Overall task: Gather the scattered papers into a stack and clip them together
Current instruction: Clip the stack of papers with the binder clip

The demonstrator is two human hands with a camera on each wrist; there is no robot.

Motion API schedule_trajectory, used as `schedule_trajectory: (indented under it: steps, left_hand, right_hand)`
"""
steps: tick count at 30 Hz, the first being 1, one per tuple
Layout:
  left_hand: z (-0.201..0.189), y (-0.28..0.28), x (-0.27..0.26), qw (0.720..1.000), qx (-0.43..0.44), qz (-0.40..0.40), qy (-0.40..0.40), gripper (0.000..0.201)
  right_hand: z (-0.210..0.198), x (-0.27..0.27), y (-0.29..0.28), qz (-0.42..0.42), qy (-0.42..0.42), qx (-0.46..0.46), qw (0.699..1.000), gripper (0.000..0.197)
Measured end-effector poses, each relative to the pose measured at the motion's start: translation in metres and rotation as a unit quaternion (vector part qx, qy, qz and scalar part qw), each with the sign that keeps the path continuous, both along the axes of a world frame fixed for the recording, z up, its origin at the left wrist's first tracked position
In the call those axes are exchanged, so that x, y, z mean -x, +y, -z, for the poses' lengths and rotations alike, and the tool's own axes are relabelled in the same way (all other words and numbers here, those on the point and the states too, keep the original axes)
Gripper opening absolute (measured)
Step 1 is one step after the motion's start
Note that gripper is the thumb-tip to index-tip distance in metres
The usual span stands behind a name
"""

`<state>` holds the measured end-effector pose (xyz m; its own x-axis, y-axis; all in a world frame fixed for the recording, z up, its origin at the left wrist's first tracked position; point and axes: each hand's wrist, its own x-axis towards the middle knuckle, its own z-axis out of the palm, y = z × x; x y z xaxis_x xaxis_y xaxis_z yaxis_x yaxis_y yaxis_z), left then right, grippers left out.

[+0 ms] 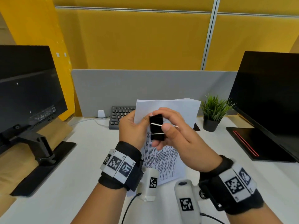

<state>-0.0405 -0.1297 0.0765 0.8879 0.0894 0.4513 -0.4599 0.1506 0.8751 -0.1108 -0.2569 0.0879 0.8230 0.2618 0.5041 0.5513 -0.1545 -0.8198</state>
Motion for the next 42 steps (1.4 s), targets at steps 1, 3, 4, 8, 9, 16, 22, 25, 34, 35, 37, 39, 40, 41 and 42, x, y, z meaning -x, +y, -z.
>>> schedule_trajectory:
  steps: [1,3,4,8,9,16,22,25,34,35,37,39,40,41,42]
  left_hand:
    - [0.001,-0.003,0.002,1.000,-0.002,0.005,0.002,0.028]
    - [0.001,-0.005,0.004,1.000,-0.007,0.009,-0.010,0.026]
    - [0.001,-0.004,0.005,1.000,-0.009,0.009,-0.018,0.022]
    - [-0.003,-0.001,0.007,0.999,0.009,0.031,-0.011,0.017]
    - [-0.004,-0.001,0.007,0.999,0.009,0.039,-0.009,0.018]
    - [-0.006,-0.007,0.009,0.998,-0.040,0.026,-0.042,0.024]
    - [-0.012,-0.015,0.017,0.992,-0.075,0.022,-0.096,0.024]
    - [-0.012,-0.016,0.019,0.989,-0.093,0.033,-0.106,0.025]
    - [-0.005,-0.016,0.018,0.992,-0.076,0.032,-0.098,0.024]
    - [-0.005,-0.016,0.018,0.992,-0.074,0.032,-0.098,0.024]
    - [-0.006,-0.017,0.017,0.992,-0.065,0.031,-0.101,0.022]
    - [-0.007,-0.017,0.017,0.992,-0.059,0.035,-0.106,0.015]
    - [-0.008,-0.017,0.017,0.992,-0.057,0.039,-0.110,0.013]
    - [-0.007,-0.018,0.018,0.991,-0.059,0.041,-0.116,0.012]
    - [-0.007,-0.019,0.018,0.990,-0.062,0.042,-0.120,0.012]
  right_hand:
    - [0.001,-0.001,0.001,-0.010,0.005,0.005,1.000,0.033]
    - [0.000,-0.003,-0.001,0.010,-0.007,0.011,1.000,0.034]
    - [-0.003,-0.003,-0.004,0.028,-0.017,0.007,0.999,0.033]
    - [-0.025,-0.002,-0.029,0.168,-0.128,0.097,0.973,0.035]
    - [-0.033,-0.002,-0.035,0.219,-0.169,0.154,0.949,0.038]
    - [-0.083,0.001,-0.053,0.319,-0.255,0.445,0.797,0.047]
    - [-0.102,0.007,-0.045,0.298,-0.232,0.544,0.749,0.030]
    - [-0.113,0.006,-0.048,0.248,-0.197,0.559,0.767,0.034]
    - [-0.109,0.000,-0.069,0.168,-0.163,0.275,0.933,0.025]
    - [-0.107,-0.001,-0.070,0.168,-0.157,0.265,0.936,0.018]
    - [-0.101,-0.003,-0.067,0.138,-0.094,0.283,0.944,0.029]
    - [-0.096,-0.004,-0.061,0.119,-0.058,0.325,0.936,0.060]
    - [-0.094,-0.006,-0.058,0.120,-0.058,0.363,0.922,0.074]
    - [-0.092,-0.008,-0.055,0.125,-0.059,0.399,0.907,0.082]
    - [-0.091,-0.010,-0.051,0.132,-0.058,0.419,0.896,0.082]
